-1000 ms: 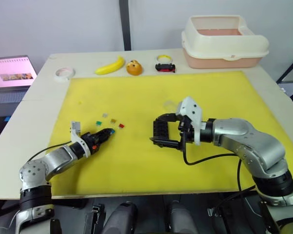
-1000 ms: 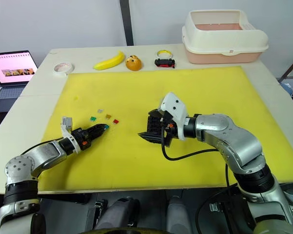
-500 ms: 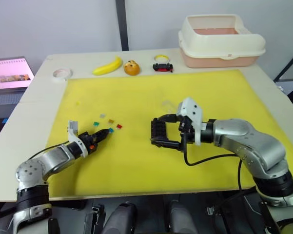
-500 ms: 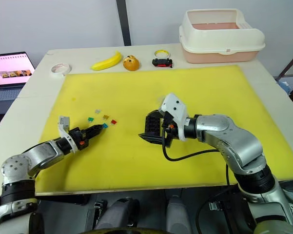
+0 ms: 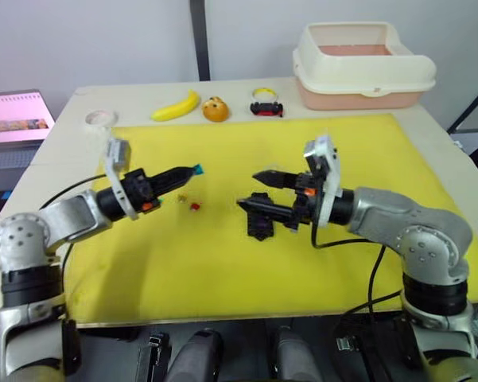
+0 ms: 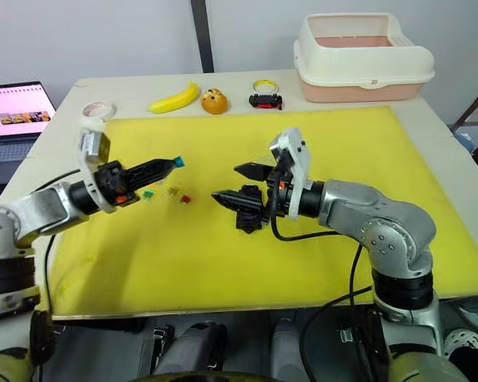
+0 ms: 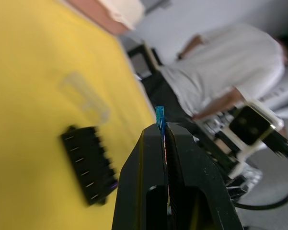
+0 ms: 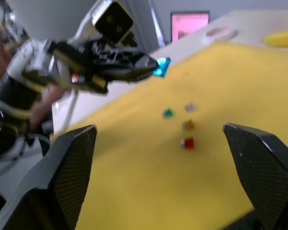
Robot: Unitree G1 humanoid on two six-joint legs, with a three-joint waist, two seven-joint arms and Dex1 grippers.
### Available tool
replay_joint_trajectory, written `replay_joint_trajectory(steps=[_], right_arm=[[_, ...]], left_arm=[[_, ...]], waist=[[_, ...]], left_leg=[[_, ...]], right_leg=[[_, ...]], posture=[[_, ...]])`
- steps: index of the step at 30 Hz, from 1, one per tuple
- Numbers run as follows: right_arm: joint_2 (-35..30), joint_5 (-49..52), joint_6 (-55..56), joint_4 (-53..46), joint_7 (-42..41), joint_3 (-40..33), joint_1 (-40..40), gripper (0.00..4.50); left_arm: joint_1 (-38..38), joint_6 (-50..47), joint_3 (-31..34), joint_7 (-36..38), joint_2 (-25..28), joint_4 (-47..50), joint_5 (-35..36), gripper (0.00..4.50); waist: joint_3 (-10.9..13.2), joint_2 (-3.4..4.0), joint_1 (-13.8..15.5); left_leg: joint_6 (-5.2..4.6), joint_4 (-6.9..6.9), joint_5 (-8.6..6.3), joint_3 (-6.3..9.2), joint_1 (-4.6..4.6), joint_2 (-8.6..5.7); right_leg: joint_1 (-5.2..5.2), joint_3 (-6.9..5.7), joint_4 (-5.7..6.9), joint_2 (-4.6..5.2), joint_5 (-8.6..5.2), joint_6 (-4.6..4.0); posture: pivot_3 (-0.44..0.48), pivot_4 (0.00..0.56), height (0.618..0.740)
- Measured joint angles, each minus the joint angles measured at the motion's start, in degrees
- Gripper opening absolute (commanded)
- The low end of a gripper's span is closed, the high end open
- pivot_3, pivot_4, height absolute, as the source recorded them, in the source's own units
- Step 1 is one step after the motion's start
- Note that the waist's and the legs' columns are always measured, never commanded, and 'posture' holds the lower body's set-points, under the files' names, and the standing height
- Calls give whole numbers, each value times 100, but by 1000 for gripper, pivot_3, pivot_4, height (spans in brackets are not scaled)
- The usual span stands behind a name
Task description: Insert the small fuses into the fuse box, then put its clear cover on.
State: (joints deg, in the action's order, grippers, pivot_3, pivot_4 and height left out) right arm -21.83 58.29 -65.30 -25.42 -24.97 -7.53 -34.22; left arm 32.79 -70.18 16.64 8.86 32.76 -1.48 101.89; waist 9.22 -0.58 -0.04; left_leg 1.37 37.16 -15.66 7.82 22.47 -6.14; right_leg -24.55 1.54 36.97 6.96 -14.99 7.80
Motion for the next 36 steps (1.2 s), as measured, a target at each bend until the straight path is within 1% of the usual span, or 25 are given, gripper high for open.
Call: replay_joint_trajectory(steps=[4, 10, 12, 16, 19, 20, 21, 27, 36], right_arm=[[374, 566, -182, 172, 692, -209, -171, 4500], [931, 1456, -171, 548, 1965, -482, -199, 4500], [983, 1786, -111, 592, 2358, -492, -199, 4500], [1005, 2206, 73, 629, 2858, -497, -192, 4500], [1027, 2454, 253, 666, 3156, -458, -175, 3635], [1025, 2525, 318, 667, 3234, -430, -168, 3094], [1021, 2553, 357, 666, 3288, -406, -162, 2691], [945, 2655, 476, 667, 3468, -178, -46, 2691], [774, 2836, 702, 668, 3505, -55, -46, 2691]], left_arm=[[154, 101, -220, 66, -205, -35, 0, 80], [176, 365, -329, 54, -606, -238, -5, 80], [176, 451, -363, -14, -684, -236, 8, 80], [170, 565, -394, -132, -822, -228, 35, 80], [152, 621, -419, -219, -926, -225, 65, 0], [138, 655, -428, -236, -941, -222, 66, 0], [135, 678, -429, -260, -948, -220, 66, 0], [128, 759, -429, -362, -1039, -211, 121, 0], [91, 827, -443, -444, -1045, -62, 260, 0]], waist=[[0, 0, -76], [0, 0, -82], [0, 0, -83], [0, 0, -78], [0, 0, -83], [0, 0, -83], [0, 0, -84], [0, 0, -84], [0, 0, -83]], left_leg=[[0, -2, 0, 0, 0, -1], [1, -1, 1, 0, 1, 1], [1, -1, 1, 0, 1, 0], [1, 1, 1, -1, 1, 0], [1, 0, 1, -1, 1, 0], [1, 0, 1, -1, 1, 0], [1, 0, 1, -1, 1, 0], [0, 0, 1, -2, 1, 1], [0, 0, 1, -2, 1, 1]], right_leg=[[-1, 0, 0, 1, 0, 0], [-4, 1, 3, -2, 0, 0], [-4, 2, 2, -1, 0, 0], [-3, 2, 2, -1, 0, 0], [-3, 2, 3, -2, 0, 0], [-3, 2, 3, -2, 0, 0], [-3, 2, 3, -3, 0, 0], [-3, 3, 3, -4, 0, 0], [-3, 3, 3, -4, 0, 0]], posture=[[0, 150, 740], [0, 150, 740], [0, 150, 740], [0, 150, 740], [0, 150, 740], [0, 150, 740], [0, 150, 740], [0, 150, 740], [0, 150, 740]])
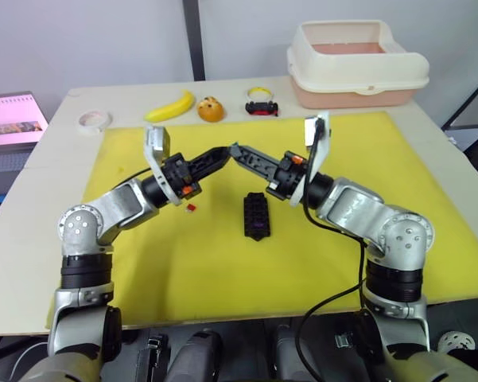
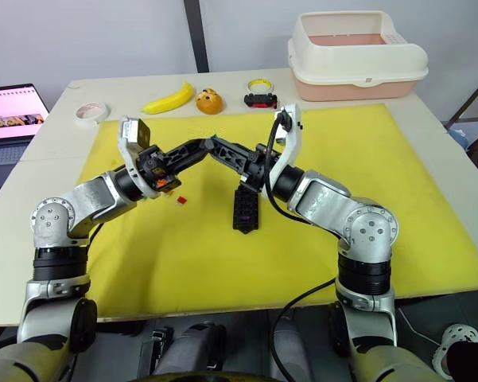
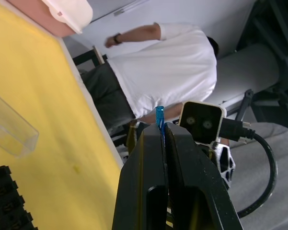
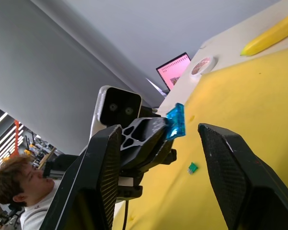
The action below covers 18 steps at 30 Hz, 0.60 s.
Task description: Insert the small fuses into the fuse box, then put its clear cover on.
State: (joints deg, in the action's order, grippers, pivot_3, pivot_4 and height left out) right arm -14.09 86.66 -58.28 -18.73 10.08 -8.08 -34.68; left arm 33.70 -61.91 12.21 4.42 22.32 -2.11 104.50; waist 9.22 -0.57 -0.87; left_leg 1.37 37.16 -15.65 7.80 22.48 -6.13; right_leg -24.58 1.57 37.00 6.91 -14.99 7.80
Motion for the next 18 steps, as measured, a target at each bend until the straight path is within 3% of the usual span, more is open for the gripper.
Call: replay_joint_trajectory(steps=[6, 9, 12, 13, 18], right_arm=[[-91, 81, 133, 3, 10, 26, 1, 2691], [-110, 127, 185, 14, 17, 60, 4, 1797], [-194, 146, 211, 55, 47, 86, 37, 303], [-222, 175, 235, 70, 52, 81, 44, 56], [-268, 248, 288, 79, 91, 100, 43, 56]], left_arm=[[-81, 23, -50, -106, -4, 77, 35, 0], [-100, 33, -83, -122, -7, 79, 74, 0], [-100, 45, -94, -149, -12, 128, 130, 0], [-103, 57, -98, -175, -14, 127, 145, 0], [-104, 119, -141, -208, -22, 120, 200, 0]], waist=[[0, 0, 1], [0, 0, 1], [0, 0, 2], [0, 0, 3], [0, 0, 4]], left_leg=[[0, 0, 0, 0, 0, 0], [0, 0, 0, 0, 0, 0], [-1, 0, 0, -1, 0, 0], [-1, 0, 0, -1, 0, 0], [-1, 0, 0, -1, 0, 0]], right_leg=[[0, 0, 0, 0, 0, 0], [0, 0, 0, 0, 0, 0], [0, 1, -1, 0, 0, 0], [0, 1, -1, 0, 0, 0], [0, 1, -1, 0, 0, 0]], posture=[[0, 150, 740], [0, 150, 740], [0, 150, 740], [0, 150, 740], [0, 150, 740]])
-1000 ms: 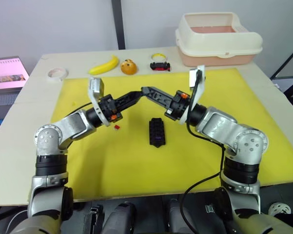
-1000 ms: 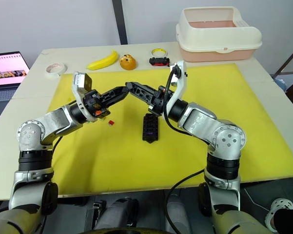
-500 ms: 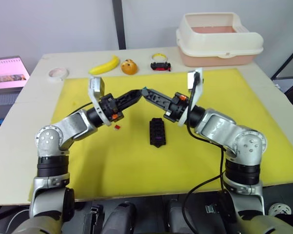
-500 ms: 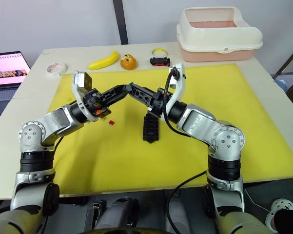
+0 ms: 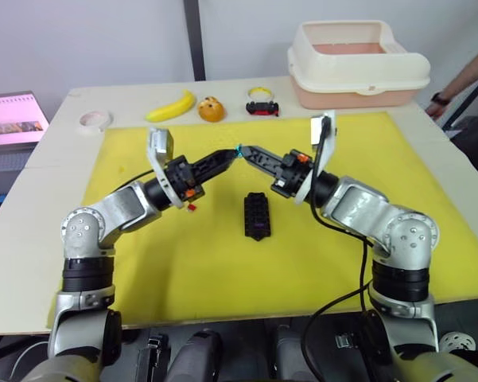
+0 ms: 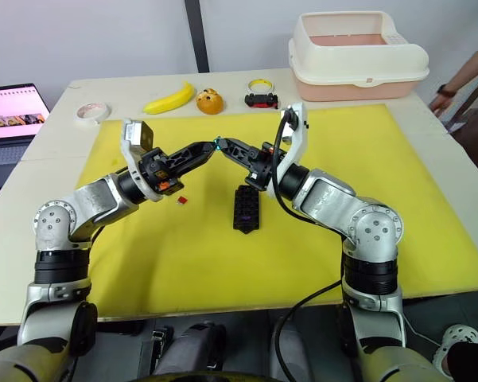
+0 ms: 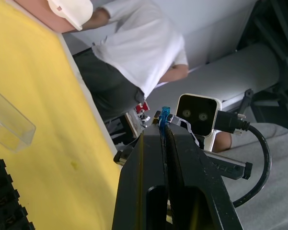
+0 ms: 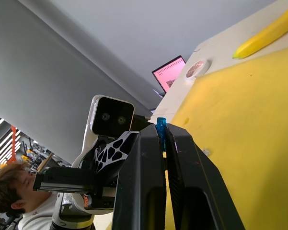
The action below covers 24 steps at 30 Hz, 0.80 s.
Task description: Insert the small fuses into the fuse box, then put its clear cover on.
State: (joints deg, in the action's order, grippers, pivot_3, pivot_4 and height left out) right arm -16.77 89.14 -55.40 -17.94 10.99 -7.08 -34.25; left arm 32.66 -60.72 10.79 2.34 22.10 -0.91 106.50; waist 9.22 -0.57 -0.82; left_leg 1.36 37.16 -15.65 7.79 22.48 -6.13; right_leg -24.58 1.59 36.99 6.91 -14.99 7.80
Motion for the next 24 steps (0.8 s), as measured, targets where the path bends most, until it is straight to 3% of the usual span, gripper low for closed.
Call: replay_joint_trajectory(steps=[5, 6, 8, 9, 13, 14, 18, 21, 24], right_arm=[[-22, 139, 41, 10, 84, 12, 9, 56], [-44, 231, 46, 14, 110, 15, 21, 0], [-102, 444, 49, 14, 121, 24, 21, 0], [-175, 587, 49, 7, 116, 23, 21, 0], [-841, 880, -152, 8, -98, 28, -49, 0], [-1098, 881, -272, 10, -236, 50, -118, 0], [-2019, 436, -774, -2, -1068, 262, -524, 0], [-2743, -609, -915, -224, -2052, 804, -750, 0], [-3480, -2376, -490, -751, -3466, 1876, -1051, 0]], left_arm=[[4, 8, -28, 57, 27, 0, -23, 0], [8, -17, -42, 166, 70, 3, -117, 687], [8, -159, -99, 492, 316, 7, -380, 1460], [8, -241, -108, 737, 490, 16, -594, 2082], [54, -316, -563, 2520, 1615, 356, -2114, 4173], [75, -192, -793, 3107, 1921, 537, -2632, 4398], [-55, 1546, -1899, 5223, 2695, 1115, -5033, 4398], [-211, 2914, -2509, 6178, 2706, 1138, -6421, 4398], [-245, 3902, -2738, 6543, 2419, 941, -7330, 4398]], waist=[[0, 0, -1], [0, 0, -1], [0, 0, -4], [0, 0, -13], [4, 5, -16], [5, 8, -16], [7, 11, 8], [11, 17, 17], [13, 14, 16]], left_leg=[[0, 0, 0, 0, 0, 0], [0, 0, 0, 0, 0, 0], [0, -1, 0, 0, 0, 0], [0, -3, 0, -1, 0, 1], [-3, -8, -1, -7, 0, 3], [-9, -9, -5, -8, 0, 3], [-17, -14, -9, -12, 0, 8], [-30, -14, -17, -12, 9, 11], [-36, -9, -20, -10, 18, 11]], right_leg=[[0, 0, 0, 0, 0, 0], [0, 0, 0, 0, 0, 0], [0, 0, 0, -2, 0, 0], [0, 0, 0, -3, 0, 0], [-1, -1, -7, -7, -1, -1], [3, -1, -12, -7, -1, -1], [14, -4, -40, -7, 0, -3], [16, -8, -64, -7, 5, -7], [14, -16, -76, -6, 7, -2]], posture=[[0, 150, 740], [0, 150, 740], [0, 150, 740], [0, 150, 740], [0, 150, 740], [0, 150, 740], [0, 150, 740], [0, 150, 740], [0, 150, 740]])
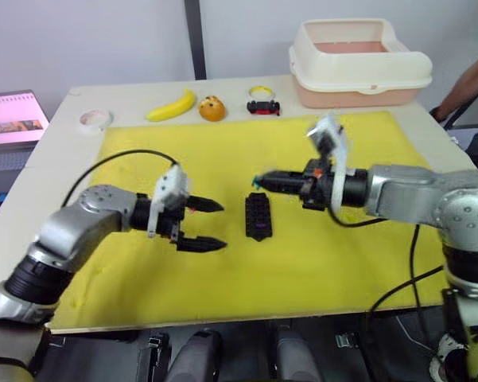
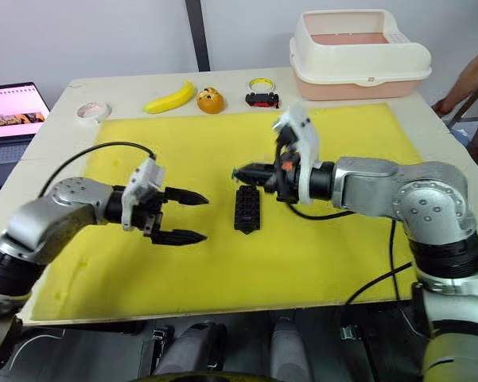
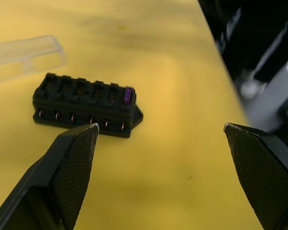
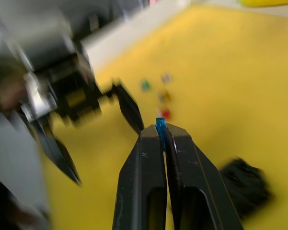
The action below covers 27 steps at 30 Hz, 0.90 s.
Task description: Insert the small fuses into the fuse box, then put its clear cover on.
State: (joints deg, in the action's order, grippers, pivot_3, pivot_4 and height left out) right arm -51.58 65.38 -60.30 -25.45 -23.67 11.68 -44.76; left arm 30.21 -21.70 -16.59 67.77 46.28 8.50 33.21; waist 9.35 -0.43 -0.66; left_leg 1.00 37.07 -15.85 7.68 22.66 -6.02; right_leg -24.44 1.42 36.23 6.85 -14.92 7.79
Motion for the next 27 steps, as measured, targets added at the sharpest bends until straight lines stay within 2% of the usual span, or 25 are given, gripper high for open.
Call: replay_joint_trajectory(steps=[5, 12, 19, 27], right_arm=[[-291, -2095, 1085, -149, -1546, 1154, 0, 0], [-198, -3685, 2103, 129, -2411, 1484, 249, 0], [156, -4724, 2817, 640, -2862, 1508, 412, 0], [430, -5073, 2816, 739, -3145, 1472, 556, 0]], left_arm=[[-6, 700, -48, 141, -428, -204, -706, 4398], [2, 1094, -64, 157, -899, -593, -1308, 4398], [181, 1216, -62, 92, -1195, -861, -1671, 4398], [179, 1211, -63, 130, -1286, -878, -1797, 4398]], waist=[[2, -4, -12], [3, -6, 3], [4, -7, 1], [4, -7, 2]], left_leg=[[7, 10, 4, -4, 18, -1], [9, 14, 5, -2, 21, -2], [10, 16, 6, 0, 22, -3], [11, 19, 6, 3, 22, -3]], right_leg=[[-11, -1, -2, 4, 5, 10], [-12, -2, -1, 4, 6, 11], [-12, -3, 1, 4, 7, 11], [-12, -4, 3, 4, 7, 11]], posture=[[0, 150, 740], [0, 150, 740], [0, 150, 740], [0, 150, 740]])
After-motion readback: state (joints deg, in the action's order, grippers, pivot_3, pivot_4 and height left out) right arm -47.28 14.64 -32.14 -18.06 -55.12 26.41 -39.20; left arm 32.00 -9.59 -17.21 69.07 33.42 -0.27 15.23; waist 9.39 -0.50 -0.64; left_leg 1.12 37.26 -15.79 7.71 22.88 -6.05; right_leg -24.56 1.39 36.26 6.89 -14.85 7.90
